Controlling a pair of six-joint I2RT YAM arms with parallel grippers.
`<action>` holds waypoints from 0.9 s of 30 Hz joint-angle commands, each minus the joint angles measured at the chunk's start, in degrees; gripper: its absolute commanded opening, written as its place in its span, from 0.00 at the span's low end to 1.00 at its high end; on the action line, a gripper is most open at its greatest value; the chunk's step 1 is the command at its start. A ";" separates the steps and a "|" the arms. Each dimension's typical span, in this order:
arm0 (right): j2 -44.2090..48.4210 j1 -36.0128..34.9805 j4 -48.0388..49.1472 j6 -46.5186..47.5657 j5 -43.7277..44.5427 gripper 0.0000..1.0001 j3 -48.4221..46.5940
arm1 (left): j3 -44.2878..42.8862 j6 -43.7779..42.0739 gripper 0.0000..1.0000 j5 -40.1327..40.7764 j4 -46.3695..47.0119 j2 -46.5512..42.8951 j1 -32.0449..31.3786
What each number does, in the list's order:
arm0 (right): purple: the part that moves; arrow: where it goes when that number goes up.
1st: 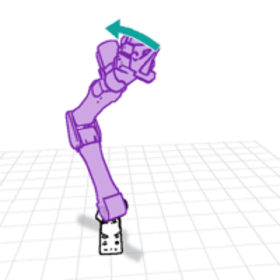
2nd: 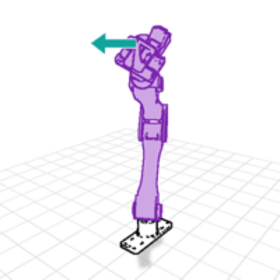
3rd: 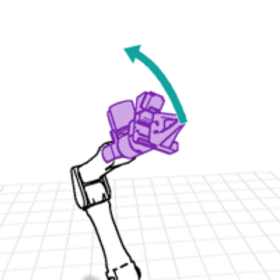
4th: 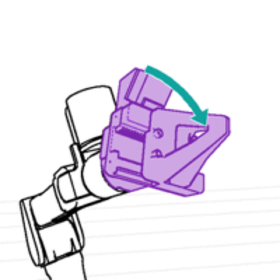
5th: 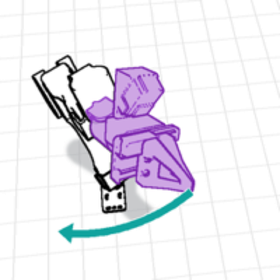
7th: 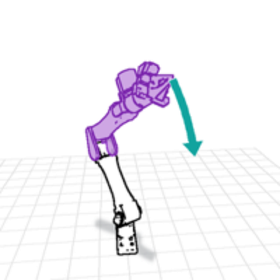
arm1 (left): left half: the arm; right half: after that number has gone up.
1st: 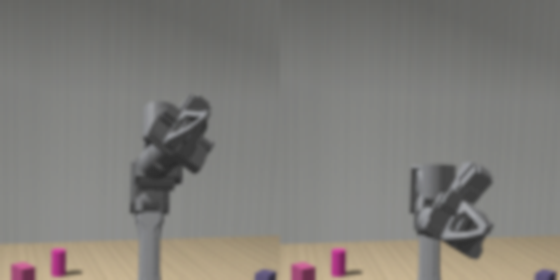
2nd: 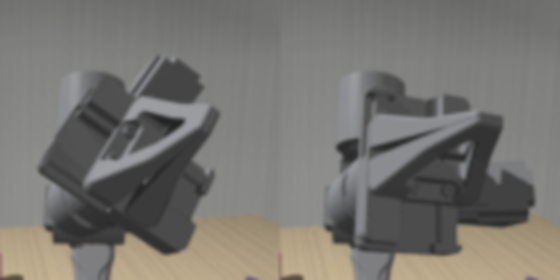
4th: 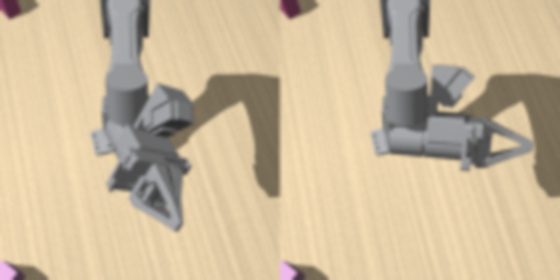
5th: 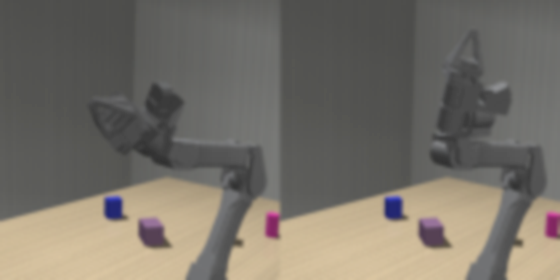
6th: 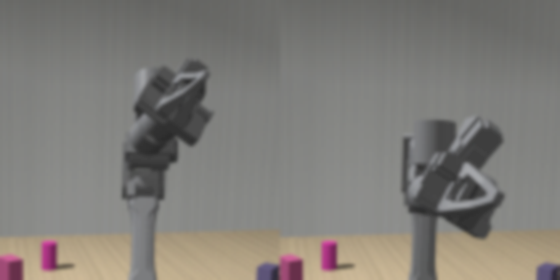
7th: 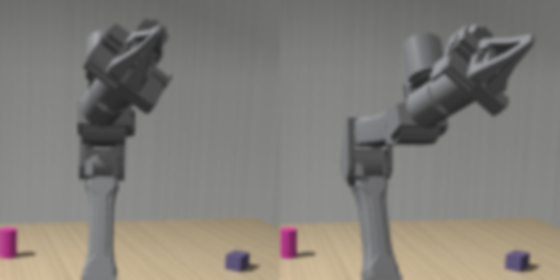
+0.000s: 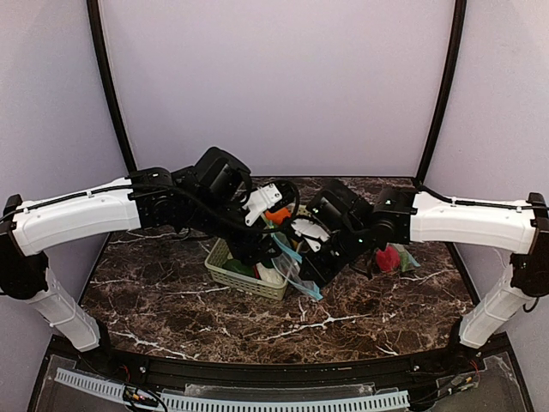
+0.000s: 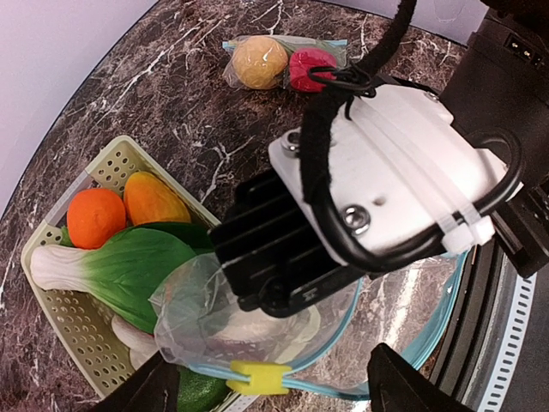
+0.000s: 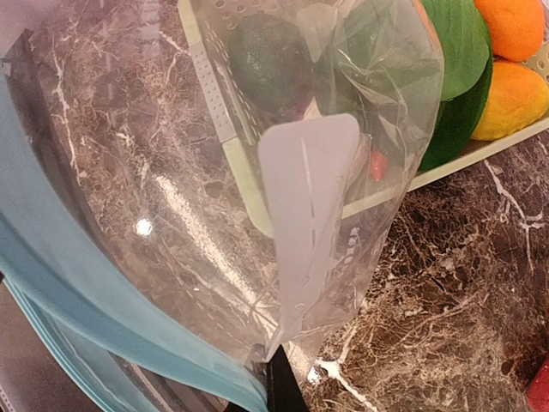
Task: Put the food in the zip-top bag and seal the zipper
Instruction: Pass from the right arm to the left
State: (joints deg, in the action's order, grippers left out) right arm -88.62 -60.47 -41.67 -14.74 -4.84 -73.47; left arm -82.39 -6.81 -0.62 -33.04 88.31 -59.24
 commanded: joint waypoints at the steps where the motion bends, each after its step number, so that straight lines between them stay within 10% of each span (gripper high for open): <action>1: -0.61 0.23 -0.34 1.02 -1.98 0.00 -1.41 | -0.76 -3.83 0.76 1.84 -0.64 -0.24 0.09; 13: -1.28 0.25 -1.04 1.91 -4.64 0.00 -1.38 | -0.05 -12.87 0.84 -3.77 0.22 -1.18 0.09; 27: -0.51 0.31 -1.79 0.63 -0.25 0.00 -2.44 | 3.40 -10.68 0.41 -5.31 -0.37 -2.03 0.09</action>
State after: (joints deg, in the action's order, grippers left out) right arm -89.38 -60.47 -43.81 -13.69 -7.64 -74.11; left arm -81.14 -18.68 -5.17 -32.64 88.27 -59.24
